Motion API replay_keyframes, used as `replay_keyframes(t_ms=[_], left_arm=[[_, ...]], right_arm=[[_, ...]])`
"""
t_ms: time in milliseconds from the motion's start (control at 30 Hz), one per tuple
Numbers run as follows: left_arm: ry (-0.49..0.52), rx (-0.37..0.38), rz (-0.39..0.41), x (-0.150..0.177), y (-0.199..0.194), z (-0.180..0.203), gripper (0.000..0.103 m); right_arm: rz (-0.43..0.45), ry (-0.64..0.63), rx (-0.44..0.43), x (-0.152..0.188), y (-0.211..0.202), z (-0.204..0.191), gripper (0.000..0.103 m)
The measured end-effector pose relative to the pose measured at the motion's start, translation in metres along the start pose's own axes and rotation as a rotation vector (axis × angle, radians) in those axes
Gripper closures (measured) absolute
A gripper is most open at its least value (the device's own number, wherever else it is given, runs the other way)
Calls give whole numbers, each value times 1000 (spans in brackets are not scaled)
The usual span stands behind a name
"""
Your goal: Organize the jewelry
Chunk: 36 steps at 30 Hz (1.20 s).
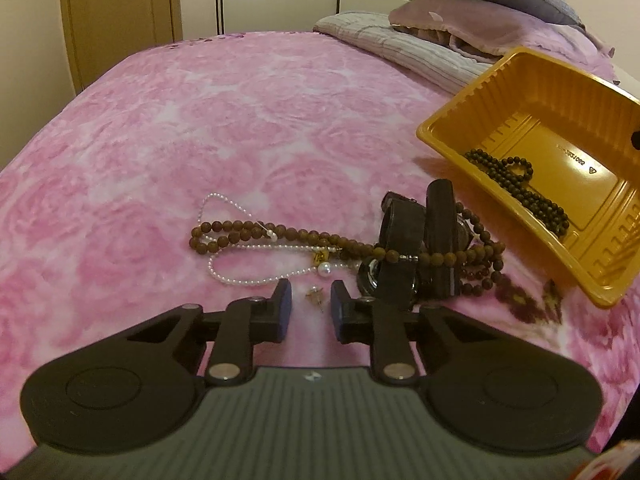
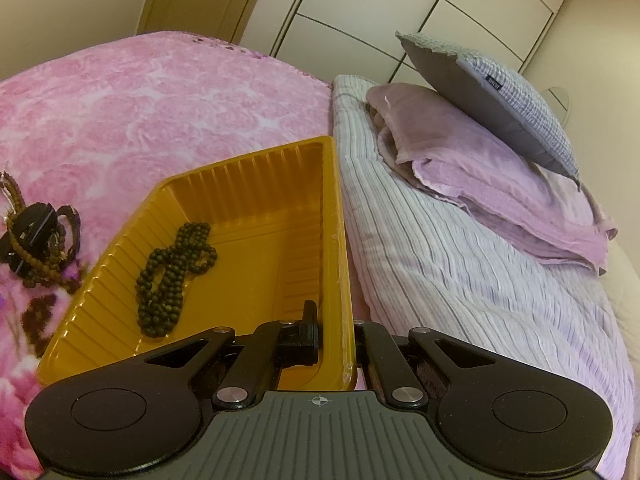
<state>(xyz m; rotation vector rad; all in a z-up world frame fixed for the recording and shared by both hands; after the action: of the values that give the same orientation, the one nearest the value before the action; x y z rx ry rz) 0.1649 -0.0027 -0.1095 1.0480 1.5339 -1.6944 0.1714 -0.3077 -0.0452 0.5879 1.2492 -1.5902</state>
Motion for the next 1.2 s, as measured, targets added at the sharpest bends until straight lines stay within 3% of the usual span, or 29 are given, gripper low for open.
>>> replay_keyframes(t_ms=[133, 433, 700, 933, 1200], left_arm=[[9, 0, -4, 0, 2, 1, 95], [54, 28, 43, -13, -16, 19, 95], [54, 191, 113, -45, -29, 79, 95], [78, 305, 111, -50, -17, 135, 95], [94, 352, 95, -44, -12, 159, 95]], right_arm=[[-1, -2, 1, 0, 1, 0, 100], [-2, -4, 1, 0, 2, 0, 100], [3, -2, 1, 0, 2, 0, 100], [10, 0, -4, 2, 1, 0, 100], [24, -2, -9, -2, -1, -2, 100]])
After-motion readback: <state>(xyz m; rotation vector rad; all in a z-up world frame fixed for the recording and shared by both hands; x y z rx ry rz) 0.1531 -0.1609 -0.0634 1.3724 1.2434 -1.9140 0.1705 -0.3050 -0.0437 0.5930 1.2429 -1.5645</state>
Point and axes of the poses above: each gripper's, at about its wrist camera, not at the fingertips, and y roughly the way its jaws point, z to its right, x to its underside, the point moved 5 cm from there along y, roughly the way its jaws point, and after that the axes turned 13 degrees about z, right-handed, at the moved point
